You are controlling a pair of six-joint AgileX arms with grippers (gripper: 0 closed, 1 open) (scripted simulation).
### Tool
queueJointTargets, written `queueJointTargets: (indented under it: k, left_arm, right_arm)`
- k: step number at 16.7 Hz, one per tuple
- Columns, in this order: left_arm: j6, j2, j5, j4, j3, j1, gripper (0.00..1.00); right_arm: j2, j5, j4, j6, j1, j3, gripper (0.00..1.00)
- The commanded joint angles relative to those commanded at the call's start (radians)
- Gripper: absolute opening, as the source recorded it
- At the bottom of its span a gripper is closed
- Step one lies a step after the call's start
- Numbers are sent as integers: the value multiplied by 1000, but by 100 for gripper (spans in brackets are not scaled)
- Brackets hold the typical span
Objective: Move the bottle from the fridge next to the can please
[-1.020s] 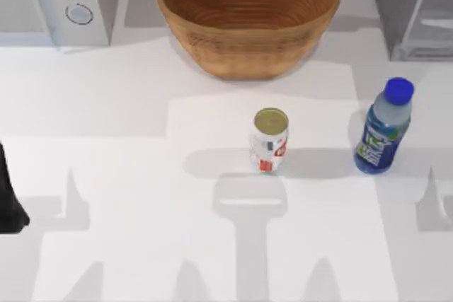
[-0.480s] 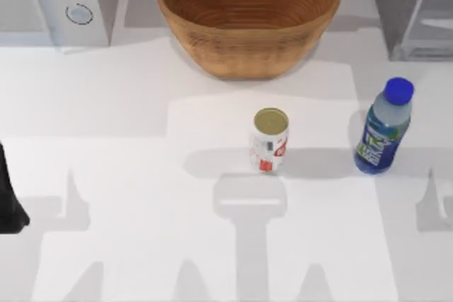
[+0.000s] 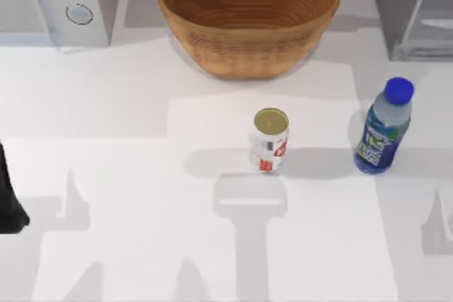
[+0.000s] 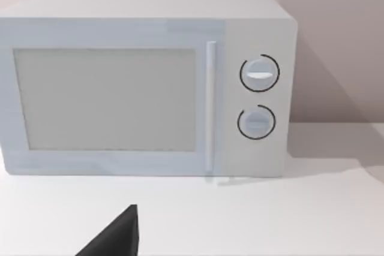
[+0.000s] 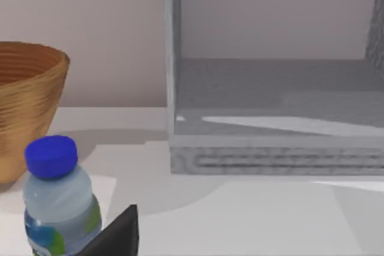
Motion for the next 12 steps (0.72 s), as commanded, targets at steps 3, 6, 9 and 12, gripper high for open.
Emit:
queueJointTargets:
  k: [3,6,9,12]
  left_arm:
    - [0,0,0,0,0,0,100]
    - [0,0,0,0,0,0,100]
    - [0,0,0,0,0,0,100]
    - [0,0,0,0,0,0,100]
  right_arm:
    - [-142,-2,-280,-1,1,115,100]
    - [-276,-3,-547,-3,0,224,100]
    - [-388,-3,-761,-6,-1,316,100]
    - [-462,-2,-889,-9,-3,378,100]
